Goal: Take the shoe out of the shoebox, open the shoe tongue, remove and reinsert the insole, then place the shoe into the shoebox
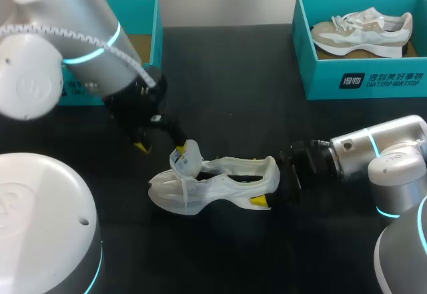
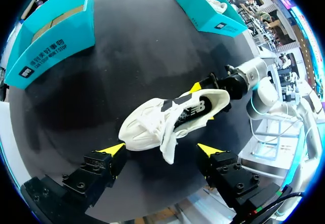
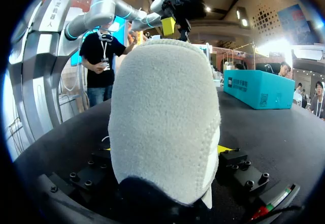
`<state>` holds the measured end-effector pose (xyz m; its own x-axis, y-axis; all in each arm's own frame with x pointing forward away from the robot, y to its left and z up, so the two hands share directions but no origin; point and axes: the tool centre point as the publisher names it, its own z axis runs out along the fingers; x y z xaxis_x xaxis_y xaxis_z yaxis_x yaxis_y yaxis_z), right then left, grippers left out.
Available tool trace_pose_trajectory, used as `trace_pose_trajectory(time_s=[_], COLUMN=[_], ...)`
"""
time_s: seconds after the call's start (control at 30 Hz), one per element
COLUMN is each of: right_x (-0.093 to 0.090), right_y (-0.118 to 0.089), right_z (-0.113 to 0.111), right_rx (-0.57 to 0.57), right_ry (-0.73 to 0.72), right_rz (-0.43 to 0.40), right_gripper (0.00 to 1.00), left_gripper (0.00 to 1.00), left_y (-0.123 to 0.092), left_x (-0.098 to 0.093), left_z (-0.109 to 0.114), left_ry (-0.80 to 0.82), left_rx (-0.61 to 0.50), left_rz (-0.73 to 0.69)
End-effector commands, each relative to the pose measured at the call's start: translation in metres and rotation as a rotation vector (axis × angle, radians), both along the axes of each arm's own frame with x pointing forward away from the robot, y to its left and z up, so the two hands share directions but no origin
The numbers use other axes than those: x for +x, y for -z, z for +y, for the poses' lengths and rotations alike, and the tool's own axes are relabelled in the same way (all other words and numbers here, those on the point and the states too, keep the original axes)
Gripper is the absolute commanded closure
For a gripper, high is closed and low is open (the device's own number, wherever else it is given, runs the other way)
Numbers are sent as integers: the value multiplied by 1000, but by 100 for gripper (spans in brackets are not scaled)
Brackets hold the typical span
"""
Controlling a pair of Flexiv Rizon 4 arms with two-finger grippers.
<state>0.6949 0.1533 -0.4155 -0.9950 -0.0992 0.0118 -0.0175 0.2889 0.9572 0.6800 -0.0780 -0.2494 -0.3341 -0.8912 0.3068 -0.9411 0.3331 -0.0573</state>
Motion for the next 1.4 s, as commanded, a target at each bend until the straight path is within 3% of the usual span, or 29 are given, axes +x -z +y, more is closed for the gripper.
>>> trace_pose_trajectory(time_s=[0.03,0.33,0.47,0.5,0.63,0.77,0.83,0.9,0.97,1.17,1.23,1.4], right_x=[-1,-1,-1,-1,-1,-1,-1,-1,-1,-1,-1,-1], right_y=[2,2,2,2,2,2,2,2,2,2,2,2], right_z=[0,0,0,0,0,0,0,0,0,0,0,0], right_rx=[-4,-4,-4,-4,-4,-4,-4,-4,-4,-4,-4,-4], right_ry=[0,0,0,0,0,0,0,0,0,0,0,0], right_rz=[1,1,1,1,1,1,1,1,1,1,1,1], right_gripper=[100,100,100,100,100,100,100,100,100,100,100,100], left_gripper=[12,16,36,47,65,62,65,77,100,100,100,100], left_y=[-21,-53,-57,-58,-58,-59,-60,-60,-59,-47,-37,-37], left_x=[13,14,17,18,21,24,26,28,31,34,31,31], left_z=[-22,-60,-79,-83,-99,-113,-119,-126,-131,-133,-136,-136], left_ry=[57,262,356,381,459,522,564,600,670,974,908,908], left_rx=[90,188,224,232,246,251,253,241,227,222,207,207], left_rz=[26,-20,-37,-44,-49,-51,-49,-29,2,47,39,39])
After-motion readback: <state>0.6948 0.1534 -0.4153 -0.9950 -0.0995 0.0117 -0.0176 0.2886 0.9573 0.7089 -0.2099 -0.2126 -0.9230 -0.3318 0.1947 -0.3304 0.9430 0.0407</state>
